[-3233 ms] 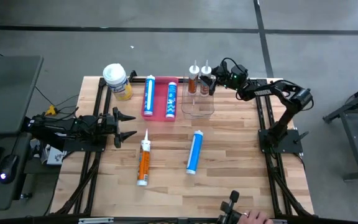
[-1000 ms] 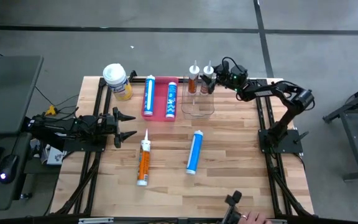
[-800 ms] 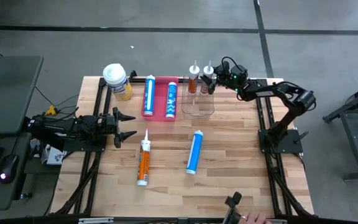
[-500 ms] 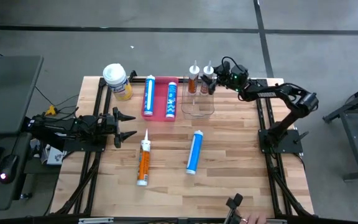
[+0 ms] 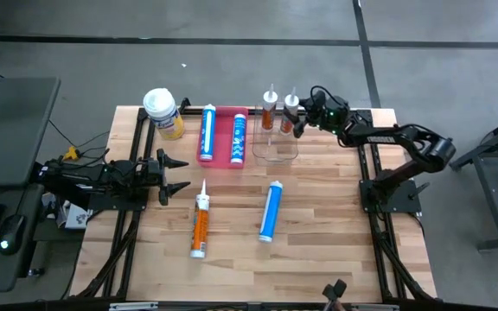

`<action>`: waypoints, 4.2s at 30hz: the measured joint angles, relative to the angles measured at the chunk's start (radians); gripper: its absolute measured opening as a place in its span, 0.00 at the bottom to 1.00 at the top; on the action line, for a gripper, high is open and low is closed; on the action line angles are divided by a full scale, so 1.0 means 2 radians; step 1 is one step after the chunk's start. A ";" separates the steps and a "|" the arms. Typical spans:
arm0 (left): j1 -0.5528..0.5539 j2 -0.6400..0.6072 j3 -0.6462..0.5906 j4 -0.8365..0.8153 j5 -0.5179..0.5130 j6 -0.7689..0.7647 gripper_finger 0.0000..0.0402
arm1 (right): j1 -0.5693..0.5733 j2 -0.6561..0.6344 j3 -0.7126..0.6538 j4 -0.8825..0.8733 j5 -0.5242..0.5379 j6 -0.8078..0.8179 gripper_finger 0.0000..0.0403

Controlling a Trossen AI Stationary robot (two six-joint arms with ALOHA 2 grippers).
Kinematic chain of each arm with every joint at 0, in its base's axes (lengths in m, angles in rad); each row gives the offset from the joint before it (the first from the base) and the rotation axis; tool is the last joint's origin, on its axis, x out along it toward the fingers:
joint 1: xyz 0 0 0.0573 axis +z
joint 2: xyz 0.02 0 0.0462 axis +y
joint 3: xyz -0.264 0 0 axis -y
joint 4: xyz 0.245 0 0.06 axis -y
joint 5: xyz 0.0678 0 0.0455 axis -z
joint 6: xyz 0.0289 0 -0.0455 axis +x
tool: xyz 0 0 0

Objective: Sort silicone sealant tubes
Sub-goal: Put the blue silicone sealant into the pink bin

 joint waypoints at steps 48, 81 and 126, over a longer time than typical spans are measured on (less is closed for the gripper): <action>0.000 0.000 0.000 0.000 0.000 0.000 0.79 | 0.238 -0.248 -0.051 -0.319 0.075 0.133 0.72; 0.000 0.000 0.000 0.000 0.000 0.000 0.79 | 0.405 -0.082 0.022 -0.394 0.028 0.751 0.72; 0.000 0.000 0.000 0.000 0.000 0.000 0.79 | 0.430 0.082 0.258 -0.661 0.059 0.873 0.72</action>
